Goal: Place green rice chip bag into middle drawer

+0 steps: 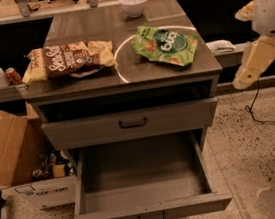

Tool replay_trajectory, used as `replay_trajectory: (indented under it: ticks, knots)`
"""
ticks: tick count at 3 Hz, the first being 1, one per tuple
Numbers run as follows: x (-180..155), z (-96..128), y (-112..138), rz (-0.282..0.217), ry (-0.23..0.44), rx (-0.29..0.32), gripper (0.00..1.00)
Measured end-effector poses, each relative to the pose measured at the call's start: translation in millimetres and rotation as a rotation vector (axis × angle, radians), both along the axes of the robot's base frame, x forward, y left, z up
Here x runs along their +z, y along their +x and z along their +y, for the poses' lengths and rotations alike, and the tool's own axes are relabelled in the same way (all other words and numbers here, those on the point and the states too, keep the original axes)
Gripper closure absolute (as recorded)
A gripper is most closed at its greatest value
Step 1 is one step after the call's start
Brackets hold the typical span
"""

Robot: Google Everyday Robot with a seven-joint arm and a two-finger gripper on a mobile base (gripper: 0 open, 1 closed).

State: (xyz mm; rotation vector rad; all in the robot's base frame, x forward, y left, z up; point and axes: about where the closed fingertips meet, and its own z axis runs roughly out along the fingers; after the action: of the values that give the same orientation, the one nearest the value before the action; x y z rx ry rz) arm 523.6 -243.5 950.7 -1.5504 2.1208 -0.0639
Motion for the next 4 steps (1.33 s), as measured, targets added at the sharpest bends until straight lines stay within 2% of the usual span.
replay_trajectory:
  ticks: [1,2,3,4]
  knots:
    - [-25.7,-13.5,73.7,-0.073,0.168,-0.012,0.00]
    - [-48.3,-10.6,136.6,-0.088,0.282,-0.005,0.00]
    - [-48.6,-10.2,136.3,-0.087,0.282,-0.004,0.00]
    - [-52.4,10.5,169.3,-0.067,0.302,-0.010,0.00]
